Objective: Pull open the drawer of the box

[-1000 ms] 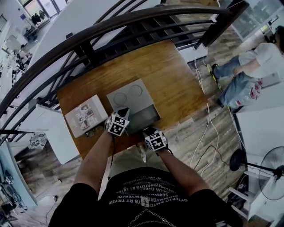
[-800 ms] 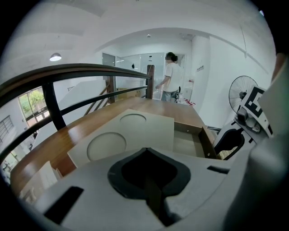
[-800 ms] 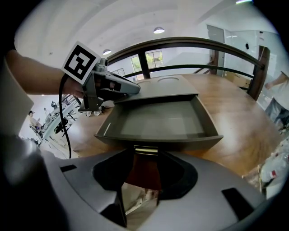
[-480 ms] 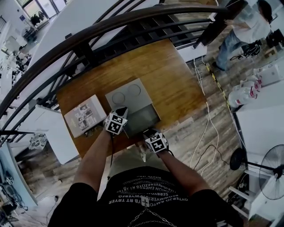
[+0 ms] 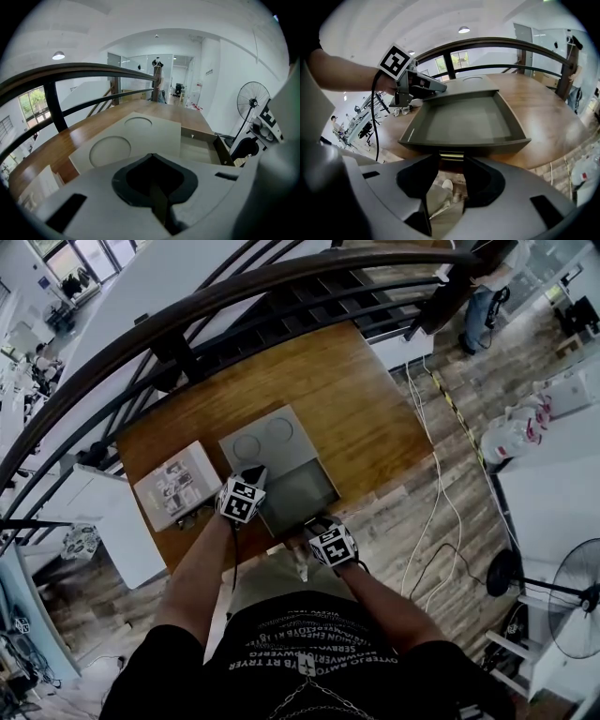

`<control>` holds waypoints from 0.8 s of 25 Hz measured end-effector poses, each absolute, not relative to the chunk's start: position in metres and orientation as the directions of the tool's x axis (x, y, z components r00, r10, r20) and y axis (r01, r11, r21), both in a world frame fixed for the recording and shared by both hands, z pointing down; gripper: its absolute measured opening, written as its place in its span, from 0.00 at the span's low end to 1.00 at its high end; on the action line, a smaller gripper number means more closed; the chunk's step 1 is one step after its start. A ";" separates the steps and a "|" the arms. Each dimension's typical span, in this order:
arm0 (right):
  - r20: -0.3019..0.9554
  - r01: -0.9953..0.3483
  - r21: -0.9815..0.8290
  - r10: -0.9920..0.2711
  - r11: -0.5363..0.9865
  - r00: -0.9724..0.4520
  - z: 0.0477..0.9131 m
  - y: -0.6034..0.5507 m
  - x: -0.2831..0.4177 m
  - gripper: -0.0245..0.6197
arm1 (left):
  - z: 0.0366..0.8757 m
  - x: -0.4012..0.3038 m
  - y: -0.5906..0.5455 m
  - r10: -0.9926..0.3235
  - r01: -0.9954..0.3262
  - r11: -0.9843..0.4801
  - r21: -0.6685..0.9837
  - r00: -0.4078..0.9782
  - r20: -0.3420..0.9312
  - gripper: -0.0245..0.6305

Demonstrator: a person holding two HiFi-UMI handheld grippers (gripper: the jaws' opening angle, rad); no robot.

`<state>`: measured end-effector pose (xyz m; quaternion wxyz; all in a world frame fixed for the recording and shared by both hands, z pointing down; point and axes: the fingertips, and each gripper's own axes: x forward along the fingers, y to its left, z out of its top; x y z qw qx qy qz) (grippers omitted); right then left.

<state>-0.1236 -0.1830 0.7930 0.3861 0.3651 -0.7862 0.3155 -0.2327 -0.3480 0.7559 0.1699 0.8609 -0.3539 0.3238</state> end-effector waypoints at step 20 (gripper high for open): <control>0.783 -0.786 -0.177 -0.399 0.592 -0.477 0.716 -0.203 -0.108 0.04 | 0.707 -0.244 -0.322 -0.650 -0.840 -0.522 0.148 0.504 0.568 0.05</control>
